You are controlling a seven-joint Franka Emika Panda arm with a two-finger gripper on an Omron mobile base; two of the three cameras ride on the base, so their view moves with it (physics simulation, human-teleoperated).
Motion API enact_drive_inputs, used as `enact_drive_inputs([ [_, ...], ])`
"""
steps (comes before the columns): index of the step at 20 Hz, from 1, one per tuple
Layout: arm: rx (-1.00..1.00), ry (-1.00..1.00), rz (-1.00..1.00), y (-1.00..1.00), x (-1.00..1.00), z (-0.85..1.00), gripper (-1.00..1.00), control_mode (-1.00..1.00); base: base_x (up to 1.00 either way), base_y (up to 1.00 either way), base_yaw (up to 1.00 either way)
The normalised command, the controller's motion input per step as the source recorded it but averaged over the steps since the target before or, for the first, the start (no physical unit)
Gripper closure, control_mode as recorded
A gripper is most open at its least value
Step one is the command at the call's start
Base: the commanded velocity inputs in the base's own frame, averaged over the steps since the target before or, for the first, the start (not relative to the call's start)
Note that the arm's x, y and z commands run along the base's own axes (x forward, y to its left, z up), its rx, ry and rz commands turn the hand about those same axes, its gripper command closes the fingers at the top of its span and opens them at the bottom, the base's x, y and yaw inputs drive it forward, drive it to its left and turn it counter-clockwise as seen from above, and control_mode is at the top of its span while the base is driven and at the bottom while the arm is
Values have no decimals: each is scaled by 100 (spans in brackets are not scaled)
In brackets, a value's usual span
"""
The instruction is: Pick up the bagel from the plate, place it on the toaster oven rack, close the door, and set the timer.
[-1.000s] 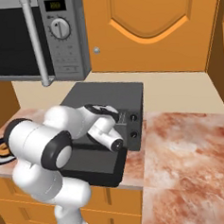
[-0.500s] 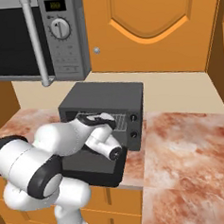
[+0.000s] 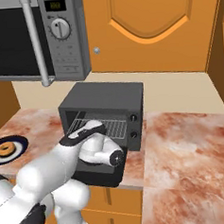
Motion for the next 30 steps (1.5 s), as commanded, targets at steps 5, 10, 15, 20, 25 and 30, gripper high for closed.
enact_drive_inputs([
  [5, -3, 11, 0, -13, -76, -37, 100, -100, 0, 0, 0],
  [10, -4, 11, 0, -7, -69, -37, -100, -100, 0, 0, 0],
  [15, -2, 4, 0, 0, -48, -5, -100, -100, 0, 0, 0],
  [20, 0, -7, 0, 10, -59, 89, -100, -100, 0, 0, 0],
  [25, -4, 0, 0, 39, -50, 100, -100, -100, 0, 0, 0],
  [30, -14, 6, 0, 47, -43, 100, -100, -100, 0, 0, 0],
])
